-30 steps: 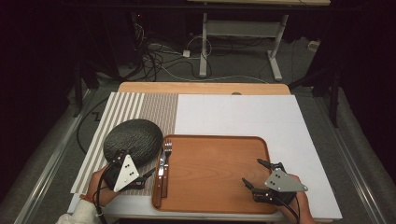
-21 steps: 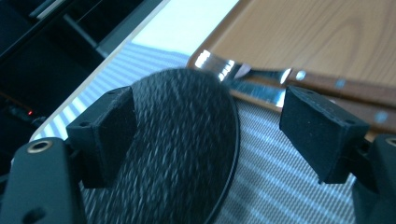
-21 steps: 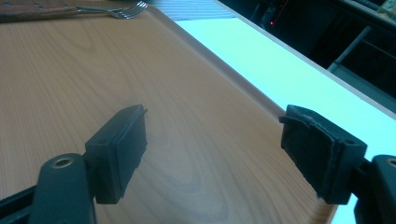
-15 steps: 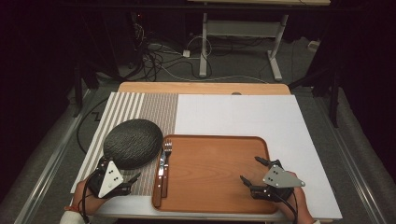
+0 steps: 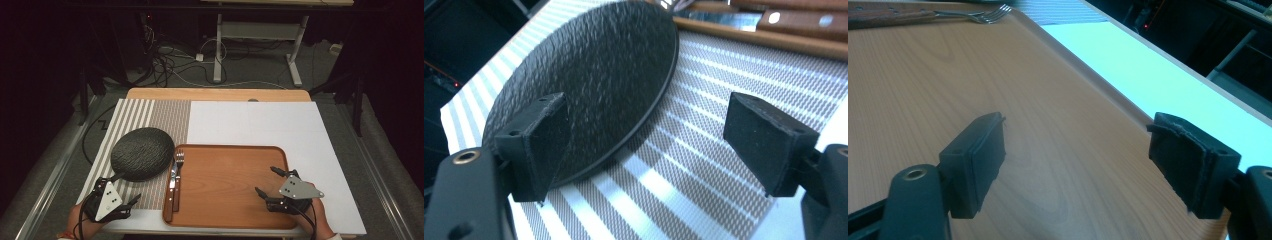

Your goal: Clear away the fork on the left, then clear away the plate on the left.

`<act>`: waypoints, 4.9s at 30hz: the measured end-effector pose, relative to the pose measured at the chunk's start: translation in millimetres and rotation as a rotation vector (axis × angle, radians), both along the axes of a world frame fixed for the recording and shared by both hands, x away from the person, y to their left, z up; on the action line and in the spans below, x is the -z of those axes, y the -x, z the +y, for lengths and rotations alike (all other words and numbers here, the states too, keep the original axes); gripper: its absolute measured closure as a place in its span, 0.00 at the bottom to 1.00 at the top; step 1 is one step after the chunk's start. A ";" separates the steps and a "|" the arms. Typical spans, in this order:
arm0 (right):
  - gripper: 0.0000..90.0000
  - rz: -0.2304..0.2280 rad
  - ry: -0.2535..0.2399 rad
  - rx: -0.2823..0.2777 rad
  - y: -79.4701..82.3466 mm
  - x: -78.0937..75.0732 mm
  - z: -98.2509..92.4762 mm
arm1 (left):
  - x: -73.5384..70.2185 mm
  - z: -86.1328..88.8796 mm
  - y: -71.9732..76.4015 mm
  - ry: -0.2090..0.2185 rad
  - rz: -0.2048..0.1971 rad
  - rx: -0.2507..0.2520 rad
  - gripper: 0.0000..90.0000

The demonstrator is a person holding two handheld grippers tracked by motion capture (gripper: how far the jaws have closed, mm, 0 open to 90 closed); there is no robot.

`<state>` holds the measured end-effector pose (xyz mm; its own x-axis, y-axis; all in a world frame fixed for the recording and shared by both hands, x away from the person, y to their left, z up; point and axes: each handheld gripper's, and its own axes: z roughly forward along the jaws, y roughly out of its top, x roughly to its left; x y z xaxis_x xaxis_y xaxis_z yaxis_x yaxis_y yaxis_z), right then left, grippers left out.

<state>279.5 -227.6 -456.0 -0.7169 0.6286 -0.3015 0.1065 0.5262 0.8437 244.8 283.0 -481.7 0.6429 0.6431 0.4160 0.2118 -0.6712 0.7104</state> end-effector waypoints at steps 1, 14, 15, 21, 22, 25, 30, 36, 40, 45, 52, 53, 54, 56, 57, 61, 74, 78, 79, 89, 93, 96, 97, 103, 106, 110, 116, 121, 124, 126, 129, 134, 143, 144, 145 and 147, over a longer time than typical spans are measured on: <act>0.26 -0.001 0.001 0.000 -0.2 0.1 0.2 | 0.5 0.7 0.4 -0.006 0.006 -0.002 0.20; 0.26 -0.005 -0.003 0.006 1.7 -0.4 -1.1 | 2.8 10.6 -2.4 -0.033 0.022 -0.029 0.20; 0.26 -0.004 0.001 0.003 1.7 -0.1 -0.7 | 3.2 11.6 -3.2 -0.032 0.024 -0.031 0.20; 0.26 -0.001 0.009 0.013 5.6 1.5 -3.7 | 4.3 18.5 -13.6 -0.027 0.040 -0.036 0.20; 0.26 -0.002 0.004 0.016 6.1 1.2 -4.7 | 4.6 18.9 -15.9 -0.029 0.042 -0.034 0.20; 0.26 -0.005 0.011 0.016 8.3 0.8 -4.0 | 6.0 17.7 -22.4 -0.051 0.039 -0.033 0.20; 0.26 -0.001 0.013 0.013 8.3 1.6 -1.7 | 9.4 18.5 -32.7 -0.109 0.035 -0.039 0.21; 0.26 0.001 0.015 0.009 7.9 2.2 -1.6 | 11.4 24.4 -40.4 -0.151 0.012 -0.055 0.20; 0.26 0.003 0.018 0.008 7.6 2.7 -0.4 | 12.3 24.3 -45.7 -0.163 -0.001 -0.056 0.21; 0.26 0.005 0.021 0.007 8.1 3.1 0.5 | 13.2 22.6 -48.2 -0.202 -0.026 -0.055 0.21; 0.27 0.006 0.022 0.001 8.0 3.7 1.1 | 17.0 9.3 -45.7 -0.409 -0.174 -0.044 0.21; 0.27 0.005 0.022 0.001 8.0 3.8 1.0 | 18.0 8.4 -45.6 -0.433 -0.194 -0.035 0.21; 0.27 0.007 0.021 0.002 7.9 3.9 0.9 | 18.9 7.9 -45.9 -0.450 -0.210 -0.029 0.22; 0.27 0.010 0.022 0.005 7.6 4.3 1.0 | 21.0 7.0 -45.6 -0.503 -0.253 -0.010 0.22; 0.27 0.011 0.024 0.004 7.6 4.4 1.1 | 22.7 5.8 -45.5 -0.526 -0.278 -0.006 0.22; 0.27 0.013 0.027 -0.001 7.5 4.7 1.4 | 25.7 2.9 -45.9 -0.592 -0.308 0.008 0.24; 0.28 0.021 0.039 -0.015 7.2 6.4 4.8 | 40.5 -1.6 -52.4 -0.746 -0.304 0.029 0.84; 0.28 0.021 0.045 -0.018 7.3 6.7 6.2 | 45.1 -10.7 -54.2 -0.822 -0.358 0.053 0.88; 0.28 0.020 0.046 -0.017 7.3 6.6 6.5 | 45.6 -13.7 -54.4 -0.835 -0.374 0.062 0.89; 0.28 0.013 0.038 -0.010 7.3 5.9 3.5 | 46.8 -30.4 -64.9 -0.885 -0.383 0.064 0.93; 0.28 0.011 0.038 -0.006 7.5 5.7 3.3 | 44.6 -32.9 -64.2 -0.884 -0.376 0.060 0.93; 0.28 0.010 0.039 -0.006 7.4 5.7 3.6 | 41.6 -36.1 -62.6 -0.882 -0.387 0.062 0.93; 0.28 0.011 0.038 -0.005 7.4 5.6 3.7 | 40.0 -37.5 -62.1 -0.875 -0.392 0.063 0.93; 0.28 0.010 0.037 -0.003 6.7 5.8 3.7 | 31.3 -48.3 -58.7 -0.863 -0.430 0.064 0.93; 0.28 0.008 0.038 -0.001 7.0 5.4 3.1 | 27.1 -56.2 -55.3 -0.860 -0.454 0.083 0.93; 0.28 0.006 0.035 0.003 7.0 5.1 2.3 | 21.7 -69.3 -49.2 -0.847 -0.491 0.116 0.93; 0.28 0.002 0.031 0.009 7.0 4.6 1.2 | 13.4 -92.6 -38.2 -0.833 -0.546 0.174 0.93; 0.28 0.000 0.031 0.012 7.1 4.3 0.3 | 7.2 -112.4 -28.4 -0.804 -0.587 0.232 0.93; 0.28 -0.003 0.030 0.014 7.1 4.2 -0.4 | 6.6 -124.8 -22.6 -0.805 -0.606 0.273 0.93; 0.28 -0.001 0.025 0.016 7.4 4.0 -1.0 | 6.8 -132.3 -18.4 -0.800 -0.608 0.303 0.93; 0.28 0.000 0.026 0.020 7.6 4.3 -2.1 | 8.6 -143.8 -12.3 -0.799 -0.622 0.351 0.93; 0.28 0.000 0.024 0.033 9.0 4.2 -5.1 | 12.9 -160.5 -4.4 -0.810 -0.623 0.427 0.92; 0.28 -0.005 0.019 0.053 10.9 3.5 -9.6 | 20.4 -182.5 4.1 -0.828 -0.624 0.525 0.92; 0.28 -0.004 0.020 0.052 10.9 3.6 -9.4 | 20.5 -184.1 4.9 -0.823 -0.622 0.531 0.92; 0.28 -0.004 0.021 0.050 10.9 3.7 -9.4 | 21.1 -185.4 5.5 -0.815 -0.615 0.537 0.92; 0.28 -0.003 0.020 0.051 10.8 3.6 -9.5 | 21.4 -188.5 7.9 -0.814 -0.619 0.554 0.92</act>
